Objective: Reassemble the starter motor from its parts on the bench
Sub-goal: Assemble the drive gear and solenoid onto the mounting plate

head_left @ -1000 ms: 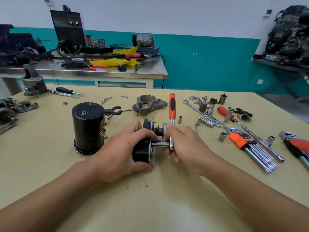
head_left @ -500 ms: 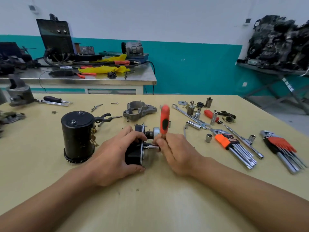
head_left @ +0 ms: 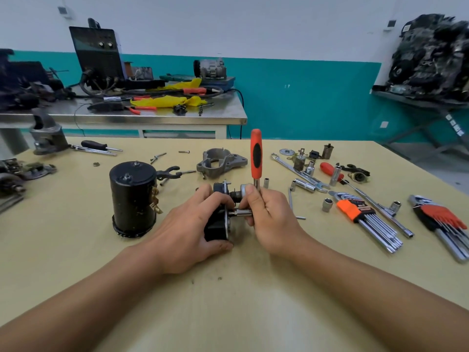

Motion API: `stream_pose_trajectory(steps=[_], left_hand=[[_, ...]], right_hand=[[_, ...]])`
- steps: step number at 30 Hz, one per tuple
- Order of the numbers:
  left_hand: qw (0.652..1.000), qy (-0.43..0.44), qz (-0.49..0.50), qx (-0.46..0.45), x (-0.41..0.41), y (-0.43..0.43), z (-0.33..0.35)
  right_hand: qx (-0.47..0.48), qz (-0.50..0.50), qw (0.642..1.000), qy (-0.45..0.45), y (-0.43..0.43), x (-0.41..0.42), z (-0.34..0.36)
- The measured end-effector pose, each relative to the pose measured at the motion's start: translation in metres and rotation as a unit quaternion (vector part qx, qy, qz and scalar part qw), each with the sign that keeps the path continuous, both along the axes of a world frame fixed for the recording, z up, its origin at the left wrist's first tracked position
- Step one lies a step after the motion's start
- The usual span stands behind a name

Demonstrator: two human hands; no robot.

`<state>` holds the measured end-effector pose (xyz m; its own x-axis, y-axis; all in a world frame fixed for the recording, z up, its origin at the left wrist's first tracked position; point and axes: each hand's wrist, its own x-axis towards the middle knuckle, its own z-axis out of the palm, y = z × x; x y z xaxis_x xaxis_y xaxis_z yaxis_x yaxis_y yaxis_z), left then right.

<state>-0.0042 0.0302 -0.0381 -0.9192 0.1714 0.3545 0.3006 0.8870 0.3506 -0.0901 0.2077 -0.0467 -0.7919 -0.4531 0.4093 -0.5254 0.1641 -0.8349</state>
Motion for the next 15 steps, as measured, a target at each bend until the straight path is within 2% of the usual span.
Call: stream_pose_trajectory(steps=[10,15], left_hand=[[1.0,0.002,0.012,-0.02,0.002,0.004,0.0],[0.999,0.002,0.013,-0.052,0.003,0.009,0.001]], right_hand=[[0.038,-0.042,0.998,-0.007,-0.007,0.008,0.01],[0.055,-0.089,0.992,-0.076,-0.007,0.01,0.008]])
